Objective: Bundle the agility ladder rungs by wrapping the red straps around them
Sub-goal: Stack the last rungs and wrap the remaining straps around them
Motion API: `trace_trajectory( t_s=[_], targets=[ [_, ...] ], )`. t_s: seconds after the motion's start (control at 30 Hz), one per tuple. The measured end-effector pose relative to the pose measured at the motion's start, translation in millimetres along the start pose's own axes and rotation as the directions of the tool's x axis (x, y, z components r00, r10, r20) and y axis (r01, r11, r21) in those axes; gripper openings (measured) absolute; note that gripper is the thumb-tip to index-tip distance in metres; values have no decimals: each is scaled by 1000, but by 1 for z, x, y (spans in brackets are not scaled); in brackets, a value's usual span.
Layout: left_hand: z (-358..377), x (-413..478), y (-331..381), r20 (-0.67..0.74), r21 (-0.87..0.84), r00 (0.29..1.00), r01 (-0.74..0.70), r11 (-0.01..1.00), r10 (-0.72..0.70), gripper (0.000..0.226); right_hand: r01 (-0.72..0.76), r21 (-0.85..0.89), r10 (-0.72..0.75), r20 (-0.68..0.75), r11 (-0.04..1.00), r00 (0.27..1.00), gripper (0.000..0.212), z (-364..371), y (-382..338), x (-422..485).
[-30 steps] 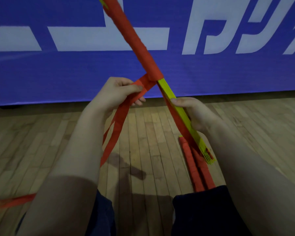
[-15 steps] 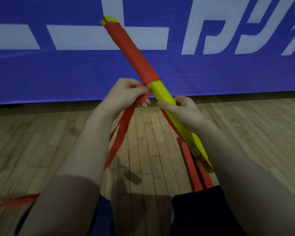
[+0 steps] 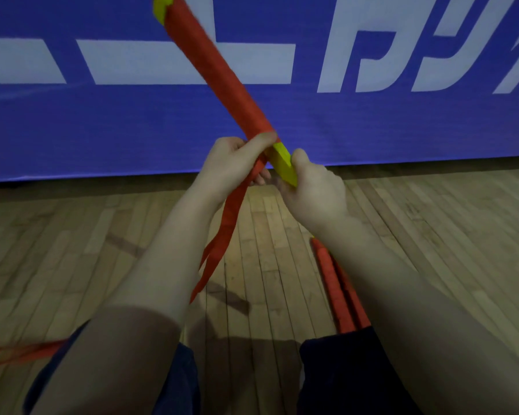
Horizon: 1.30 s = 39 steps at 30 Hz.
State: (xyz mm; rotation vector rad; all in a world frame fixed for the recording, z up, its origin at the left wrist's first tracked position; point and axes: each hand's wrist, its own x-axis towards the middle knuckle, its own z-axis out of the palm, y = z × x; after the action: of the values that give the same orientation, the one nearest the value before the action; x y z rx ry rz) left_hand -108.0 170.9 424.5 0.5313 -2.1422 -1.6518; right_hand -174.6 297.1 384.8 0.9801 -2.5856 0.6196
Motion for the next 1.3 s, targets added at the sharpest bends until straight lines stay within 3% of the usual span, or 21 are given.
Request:
trace_trajectory(
  t_s=[0.07, 0.13, 0.2, 0.27, 0.33, 0.4, 0.5, 0.57, 0.7, 0.83, 0.93, 1.0, 1.07, 1.2, 1.3],
  targets=[
    [0, 0, -1, -74, -25, 997, 24, 999, -26, 54, 55, -113, -56, -12, 992, 998, 23, -1, -7, 0],
    [1, 2, -5, -160, -42, 986, 34, 999, -40, 50, 79, -180, -84, -16, 980, 996, 21, 1, -13, -3],
    [1, 2, -7, -161, -43, 987, 24, 999, -30, 45, 71, -168, -76, -21, 983, 997, 22, 0, -15, -5],
    [-1, 4, -8, -148, -94, 989, 0, 996, -14, 42, 22, -39, -22, -7, 999, 1000, 33, -2, -13, -5],
    [-5, 5, -7, -138, -148, 990, -18, 989, -3, 39, -125, 202, 102, 116, 971, 988, 47, -7, -8, -4],
    [-8, 5, -7, -71, -194, 997, -16, 981, 2, 38, -267, 444, 99, 366, 855, 925, 48, -13, -4, -2],
    [-8, 2, -8, 24, -252, 1000, 14, 968, -8, 35, -415, 679, -117, 591, 606, 798, 4, -27, 6, -1],
    [-6, 0, -10, 79, -262, 997, 13, 965, 8, 36, -470, 710, -195, 637, 524, 746, 8, -30, 11, -1],
    [-8, 0, -11, 150, -283, 988, 13, 959, 31, 32, -573, 743, -268, 663, 345, 699, 38, -23, 6, -5],
    [-19, -1, -7, 254, -197, 965, -12, 980, 62, 33, -485, 834, -338, 551, 264, 763, 29, -23, 6, -4],
    [-25, -2, -5, 201, -114, 977, -45, 993, 67, 30, -376, 890, -282, 442, 257, 851, 18, -16, 8, -2],
    [-27, -1, -7, 158, -74, 985, -55, 996, 66, 24, -343, 905, -230, 401, 252, 887, 30, -13, 10, 0],
    [-30, -1, -9, 156, -54, 986, -54, 997, 61, 15, -348, 910, -212, 394, 225, 894, 37, -11, 15, 3],
    [-34, 3, -12, 134, -63, 989, -60, 996, 68, 8, -366, 919, -199, 389, 144, 900, 28, -14, 26, 6],
    [-32, 7, -14, 125, 40, 989, -87, 995, 81, 10, -379, 916, -209, 400, 131, 892, 33, -16, 31, 6]
  ],
)
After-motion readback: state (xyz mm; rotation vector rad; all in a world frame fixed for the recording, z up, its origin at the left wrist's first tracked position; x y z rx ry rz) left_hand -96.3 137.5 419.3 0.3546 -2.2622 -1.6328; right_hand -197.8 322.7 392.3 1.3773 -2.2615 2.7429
